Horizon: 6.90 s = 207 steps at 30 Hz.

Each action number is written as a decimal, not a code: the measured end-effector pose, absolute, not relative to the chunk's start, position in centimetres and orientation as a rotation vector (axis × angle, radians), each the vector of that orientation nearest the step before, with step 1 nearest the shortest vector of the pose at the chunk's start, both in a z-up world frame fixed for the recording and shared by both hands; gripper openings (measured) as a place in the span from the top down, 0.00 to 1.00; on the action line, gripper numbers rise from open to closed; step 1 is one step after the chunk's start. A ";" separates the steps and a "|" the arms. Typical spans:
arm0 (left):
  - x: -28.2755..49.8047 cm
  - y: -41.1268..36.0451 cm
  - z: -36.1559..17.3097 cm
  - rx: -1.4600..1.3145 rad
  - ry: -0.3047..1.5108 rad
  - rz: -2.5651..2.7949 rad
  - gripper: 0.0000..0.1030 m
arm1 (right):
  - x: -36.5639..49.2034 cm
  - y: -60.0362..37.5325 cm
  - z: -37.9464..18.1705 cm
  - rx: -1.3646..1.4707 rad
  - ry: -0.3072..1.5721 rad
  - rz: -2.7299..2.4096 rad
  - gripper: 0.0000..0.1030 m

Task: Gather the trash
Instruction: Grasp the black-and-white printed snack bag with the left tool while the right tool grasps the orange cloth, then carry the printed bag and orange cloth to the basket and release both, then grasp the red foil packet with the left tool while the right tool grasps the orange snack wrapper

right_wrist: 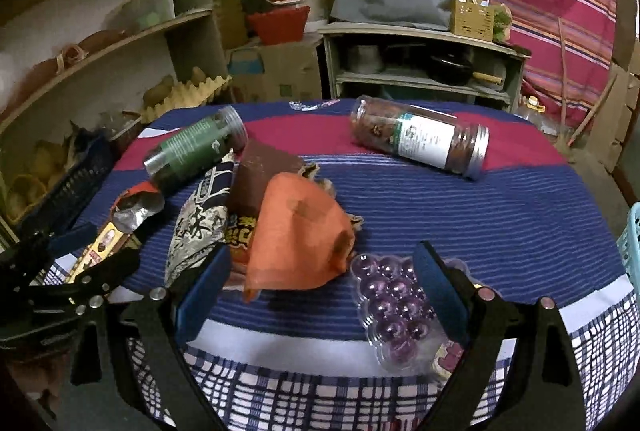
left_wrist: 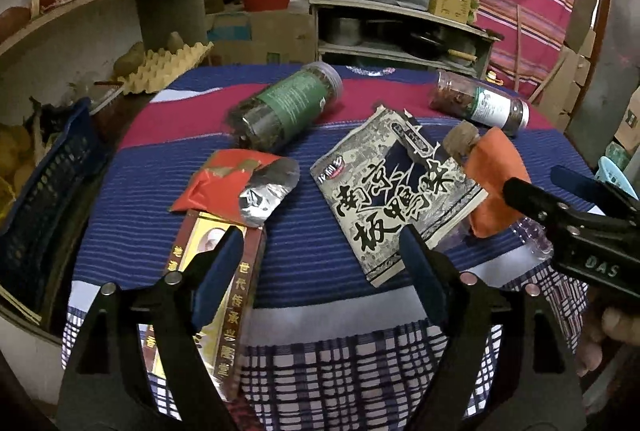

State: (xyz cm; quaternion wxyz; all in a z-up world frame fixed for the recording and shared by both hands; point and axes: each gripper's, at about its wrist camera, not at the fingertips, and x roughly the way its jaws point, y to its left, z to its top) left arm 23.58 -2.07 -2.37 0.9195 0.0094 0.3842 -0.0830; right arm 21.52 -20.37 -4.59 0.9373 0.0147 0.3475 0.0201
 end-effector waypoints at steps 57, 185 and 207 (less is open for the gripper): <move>20.0 -5.5 3.0 -0.044 0.584 -0.287 0.95 | 14.5 -25.6 3.4 0.107 0.469 0.089 0.96; 25.1 5.2 -0.2 -0.057 0.742 -0.028 0.21 | 20.8 -13.8 -3.5 0.063 0.684 0.095 0.22; 28.4 3.5 -3.3 0.042 0.824 -0.024 0.62 | 23.3 -12.6 -6.9 -0.017 0.854 0.127 0.71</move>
